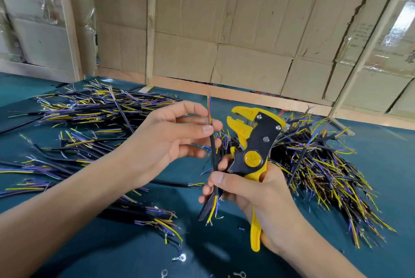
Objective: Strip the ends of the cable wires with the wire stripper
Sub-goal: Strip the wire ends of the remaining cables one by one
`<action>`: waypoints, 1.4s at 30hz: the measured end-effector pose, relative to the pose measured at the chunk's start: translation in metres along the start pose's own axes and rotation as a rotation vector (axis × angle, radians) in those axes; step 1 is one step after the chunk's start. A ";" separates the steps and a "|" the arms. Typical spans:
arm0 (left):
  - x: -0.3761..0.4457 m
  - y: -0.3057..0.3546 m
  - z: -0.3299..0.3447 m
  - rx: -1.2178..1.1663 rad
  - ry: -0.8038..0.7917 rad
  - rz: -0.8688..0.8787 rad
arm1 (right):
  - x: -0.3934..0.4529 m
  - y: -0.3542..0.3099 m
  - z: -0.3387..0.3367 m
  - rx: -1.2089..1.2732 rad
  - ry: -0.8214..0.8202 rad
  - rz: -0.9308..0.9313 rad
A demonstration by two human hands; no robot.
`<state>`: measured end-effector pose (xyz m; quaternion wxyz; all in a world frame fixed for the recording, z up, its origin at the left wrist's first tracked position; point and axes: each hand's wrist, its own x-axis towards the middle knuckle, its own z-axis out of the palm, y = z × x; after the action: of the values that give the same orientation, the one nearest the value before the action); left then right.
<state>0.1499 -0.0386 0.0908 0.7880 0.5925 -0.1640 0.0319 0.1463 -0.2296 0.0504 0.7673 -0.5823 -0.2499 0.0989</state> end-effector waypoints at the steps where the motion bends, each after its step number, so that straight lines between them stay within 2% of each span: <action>1: 0.001 0.000 -0.002 0.009 -0.013 -0.001 | 0.000 0.000 0.000 -0.001 -0.002 0.004; 10: 0.001 -0.001 -0.002 0.150 -0.050 0.175 | -0.001 0.001 -0.001 0.004 -0.034 -0.006; 16: -0.001 0.003 -0.001 0.380 -0.052 0.253 | -0.001 0.004 -0.001 0.001 -0.020 -0.008; 20: -0.003 0.003 0.003 0.273 -0.002 0.267 | 0.002 0.005 -0.002 -0.034 0.009 -0.019; 24: 0.000 0.000 0.005 0.308 0.081 0.314 | 0.004 0.001 -0.006 -0.014 0.015 -0.002; 33: 0.000 0.005 0.000 0.193 0.031 0.355 | 0.003 -0.003 -0.017 0.058 -0.174 0.145; 38: 0.001 0.006 0.000 0.122 0.042 0.335 | 0.003 -0.002 -0.018 0.073 -0.279 0.092; 42: 0.001 0.008 0.000 0.095 0.047 0.317 | 0.002 0.000 -0.017 0.072 -0.300 0.066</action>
<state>0.1492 -0.0369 0.0982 0.7478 0.5948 -0.2355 0.1774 0.1569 -0.2432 0.0481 0.7381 -0.5411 -0.3388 0.2186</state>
